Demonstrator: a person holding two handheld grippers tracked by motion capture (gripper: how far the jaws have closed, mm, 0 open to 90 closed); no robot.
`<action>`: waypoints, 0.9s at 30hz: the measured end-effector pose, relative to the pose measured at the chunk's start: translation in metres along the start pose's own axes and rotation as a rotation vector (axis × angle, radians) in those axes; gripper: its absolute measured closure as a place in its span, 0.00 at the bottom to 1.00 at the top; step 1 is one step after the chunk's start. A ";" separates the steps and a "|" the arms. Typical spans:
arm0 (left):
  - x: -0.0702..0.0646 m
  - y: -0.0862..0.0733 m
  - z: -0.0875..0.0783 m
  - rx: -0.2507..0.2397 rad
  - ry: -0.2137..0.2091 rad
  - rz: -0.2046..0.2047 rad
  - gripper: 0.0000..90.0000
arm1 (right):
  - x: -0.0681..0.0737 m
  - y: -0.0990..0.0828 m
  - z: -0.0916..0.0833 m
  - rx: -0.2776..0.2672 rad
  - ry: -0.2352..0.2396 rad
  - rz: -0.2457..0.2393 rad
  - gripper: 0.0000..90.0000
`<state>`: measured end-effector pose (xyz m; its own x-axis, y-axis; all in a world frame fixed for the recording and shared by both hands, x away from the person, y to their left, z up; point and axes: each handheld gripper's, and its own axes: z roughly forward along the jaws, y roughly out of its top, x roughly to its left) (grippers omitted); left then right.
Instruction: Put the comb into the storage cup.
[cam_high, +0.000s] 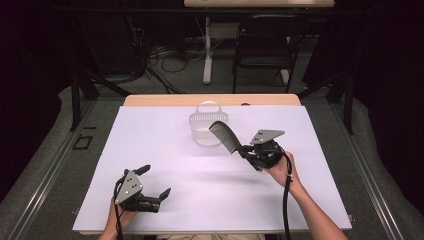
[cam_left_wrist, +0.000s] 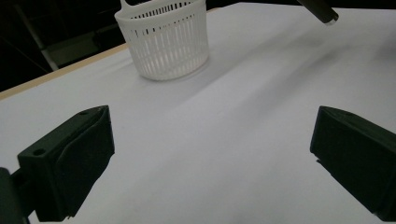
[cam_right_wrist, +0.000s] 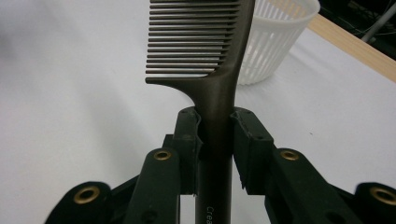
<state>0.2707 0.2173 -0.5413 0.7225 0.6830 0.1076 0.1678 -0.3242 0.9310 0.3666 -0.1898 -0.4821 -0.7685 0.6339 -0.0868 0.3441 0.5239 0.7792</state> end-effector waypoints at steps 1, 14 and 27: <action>0.000 0.000 0.000 0.000 0.000 -0.001 0.00 | -0.001 0.000 0.000 -0.003 -0.001 0.002 0.81; -0.001 0.000 -0.001 0.001 0.001 0.010 0.00 | -0.008 -0.001 -0.001 -0.026 -0.039 0.018 0.81; -0.001 0.000 0.001 0.006 -0.002 0.012 0.00 | -0.015 0.000 -0.003 -0.060 -0.071 0.032 0.81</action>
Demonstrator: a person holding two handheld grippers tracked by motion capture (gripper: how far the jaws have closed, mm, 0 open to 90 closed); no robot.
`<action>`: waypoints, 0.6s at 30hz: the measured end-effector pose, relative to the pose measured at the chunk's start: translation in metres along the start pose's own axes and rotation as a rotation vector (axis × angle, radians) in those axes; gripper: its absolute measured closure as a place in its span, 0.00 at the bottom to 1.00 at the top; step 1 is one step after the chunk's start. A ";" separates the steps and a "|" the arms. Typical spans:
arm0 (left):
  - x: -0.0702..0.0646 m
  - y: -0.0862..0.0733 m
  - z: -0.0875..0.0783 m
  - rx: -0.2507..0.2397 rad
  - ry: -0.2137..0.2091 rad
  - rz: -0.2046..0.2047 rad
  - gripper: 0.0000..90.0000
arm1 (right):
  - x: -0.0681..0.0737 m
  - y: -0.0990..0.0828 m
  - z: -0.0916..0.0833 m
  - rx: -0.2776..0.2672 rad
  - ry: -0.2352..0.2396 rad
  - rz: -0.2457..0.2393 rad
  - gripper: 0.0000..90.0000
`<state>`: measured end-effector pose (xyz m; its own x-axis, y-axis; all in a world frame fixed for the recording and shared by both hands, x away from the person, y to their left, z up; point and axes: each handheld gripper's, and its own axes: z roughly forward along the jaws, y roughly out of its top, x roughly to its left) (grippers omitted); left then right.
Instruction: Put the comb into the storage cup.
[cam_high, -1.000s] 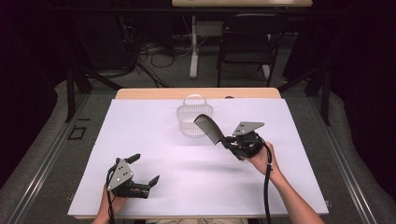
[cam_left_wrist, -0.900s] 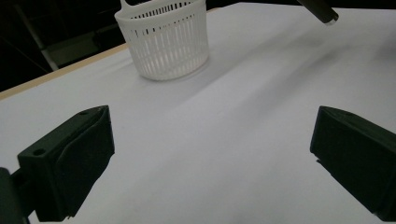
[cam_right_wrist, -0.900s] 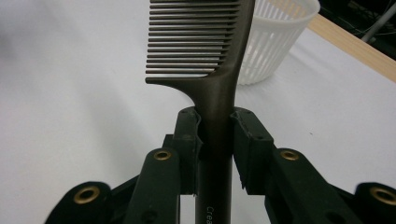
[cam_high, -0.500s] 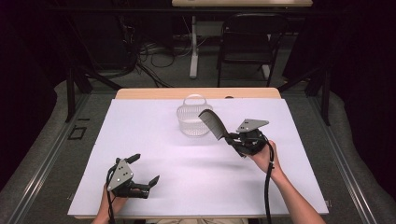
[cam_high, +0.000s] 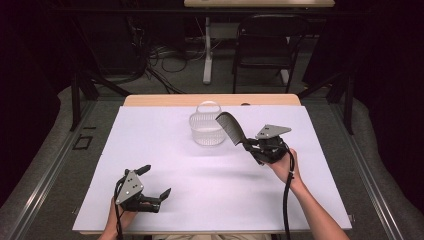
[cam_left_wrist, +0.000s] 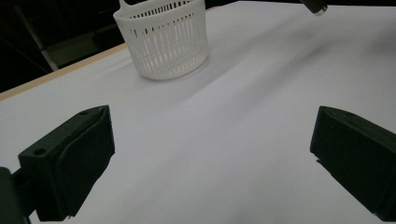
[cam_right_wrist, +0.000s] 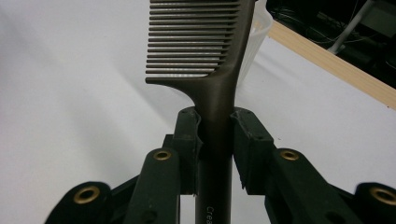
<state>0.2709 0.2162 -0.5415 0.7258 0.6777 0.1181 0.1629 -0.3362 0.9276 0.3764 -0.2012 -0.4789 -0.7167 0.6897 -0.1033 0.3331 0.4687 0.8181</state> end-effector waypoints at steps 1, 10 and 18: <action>0.000 0.000 0.000 0.001 0.000 0.000 0.00 | 0.000 0.000 0.000 -0.004 -0.006 0.000 0.81; 0.000 0.000 0.001 0.001 -0.002 -0.002 0.00 | -0.002 0.003 0.001 -0.026 -0.021 0.001 0.81; 0.000 0.000 0.000 -0.003 0.005 0.001 0.00 | -0.003 0.006 0.001 -0.046 -0.035 -0.004 0.81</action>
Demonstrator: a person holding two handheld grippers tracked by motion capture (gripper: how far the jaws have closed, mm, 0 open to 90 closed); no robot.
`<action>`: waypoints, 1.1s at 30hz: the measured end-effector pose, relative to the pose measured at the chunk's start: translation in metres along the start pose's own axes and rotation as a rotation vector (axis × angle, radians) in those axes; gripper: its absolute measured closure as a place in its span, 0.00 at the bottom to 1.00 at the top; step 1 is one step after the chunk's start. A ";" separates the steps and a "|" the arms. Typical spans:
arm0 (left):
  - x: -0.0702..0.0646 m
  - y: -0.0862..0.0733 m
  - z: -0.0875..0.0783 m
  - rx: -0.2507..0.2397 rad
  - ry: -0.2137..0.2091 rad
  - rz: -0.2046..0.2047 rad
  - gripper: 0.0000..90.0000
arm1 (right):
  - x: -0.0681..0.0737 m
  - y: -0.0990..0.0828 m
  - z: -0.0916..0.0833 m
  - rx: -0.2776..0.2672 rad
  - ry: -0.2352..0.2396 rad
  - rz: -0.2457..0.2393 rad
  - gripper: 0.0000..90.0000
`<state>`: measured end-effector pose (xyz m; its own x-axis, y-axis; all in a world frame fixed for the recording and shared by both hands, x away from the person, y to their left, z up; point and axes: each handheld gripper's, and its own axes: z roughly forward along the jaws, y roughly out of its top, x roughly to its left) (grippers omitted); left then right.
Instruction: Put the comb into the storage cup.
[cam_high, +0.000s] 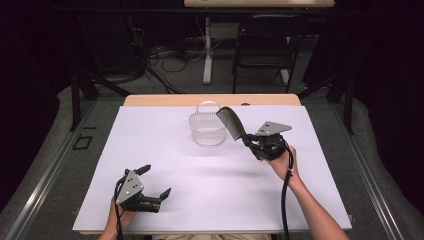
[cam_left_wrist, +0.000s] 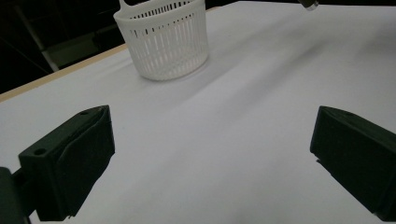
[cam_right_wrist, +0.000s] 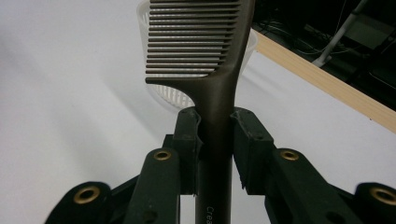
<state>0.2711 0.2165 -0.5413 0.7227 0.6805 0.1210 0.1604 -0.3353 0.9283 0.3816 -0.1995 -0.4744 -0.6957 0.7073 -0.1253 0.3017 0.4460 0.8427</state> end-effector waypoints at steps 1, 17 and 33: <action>0.000 0.000 0.000 0.000 0.000 0.000 0.00 | 0.000 0.000 0.000 -0.003 -0.001 0.000 0.81; 0.000 0.000 0.001 0.003 -0.004 0.001 0.00 | -0.002 0.009 -0.002 -0.042 -0.009 0.005 0.81; 0.000 0.000 0.001 0.002 0.000 0.001 0.00 | -0.005 0.024 0.002 -0.073 -0.019 0.004 0.81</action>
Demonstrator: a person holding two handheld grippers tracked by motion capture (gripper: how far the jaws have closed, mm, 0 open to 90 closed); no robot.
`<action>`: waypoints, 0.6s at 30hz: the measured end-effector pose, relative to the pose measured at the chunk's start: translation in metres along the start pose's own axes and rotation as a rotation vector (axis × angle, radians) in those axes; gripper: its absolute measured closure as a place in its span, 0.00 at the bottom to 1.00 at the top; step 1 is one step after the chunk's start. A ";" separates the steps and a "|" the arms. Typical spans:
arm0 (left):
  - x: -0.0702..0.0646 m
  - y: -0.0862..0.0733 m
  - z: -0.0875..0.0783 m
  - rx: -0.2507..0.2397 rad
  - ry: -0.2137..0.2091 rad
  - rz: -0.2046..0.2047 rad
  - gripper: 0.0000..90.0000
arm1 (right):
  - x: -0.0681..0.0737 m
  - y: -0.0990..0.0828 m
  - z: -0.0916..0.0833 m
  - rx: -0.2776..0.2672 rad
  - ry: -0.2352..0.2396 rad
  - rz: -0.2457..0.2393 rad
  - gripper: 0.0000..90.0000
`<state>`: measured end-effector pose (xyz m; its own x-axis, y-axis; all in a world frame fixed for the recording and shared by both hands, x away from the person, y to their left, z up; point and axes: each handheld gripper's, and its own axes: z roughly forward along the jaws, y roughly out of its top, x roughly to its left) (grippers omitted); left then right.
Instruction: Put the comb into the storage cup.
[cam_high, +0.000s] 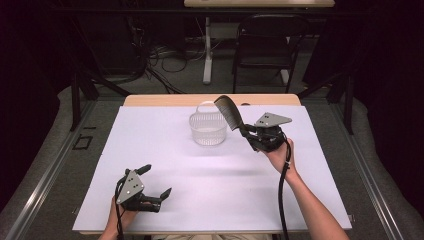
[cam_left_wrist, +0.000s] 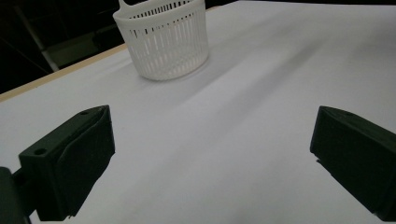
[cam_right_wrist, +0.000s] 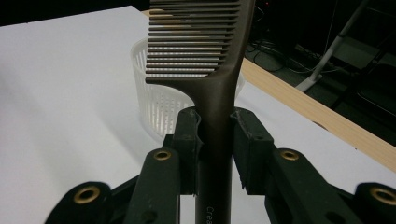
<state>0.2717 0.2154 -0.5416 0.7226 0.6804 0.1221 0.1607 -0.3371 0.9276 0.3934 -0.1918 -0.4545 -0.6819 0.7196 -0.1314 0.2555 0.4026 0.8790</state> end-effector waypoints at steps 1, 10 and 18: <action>0.000 0.000 0.000 -0.001 0.000 0.000 0.00 | 0.000 0.001 0.000 0.000 0.000 0.002 0.81; 0.000 0.000 0.000 -0.001 -0.001 -0.001 0.00 | -0.003 0.008 0.005 -0.001 -0.004 -0.001 0.81; 0.000 0.000 0.001 -0.001 -0.003 -0.001 0.00 | -0.003 0.014 0.010 -0.002 -0.005 -0.002 0.81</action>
<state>0.2721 0.2150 -0.5417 0.7243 0.6790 0.1199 0.1613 -0.3359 0.9280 0.4060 -0.1830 -0.4466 -0.6791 0.7215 -0.1352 0.2528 0.4028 0.8797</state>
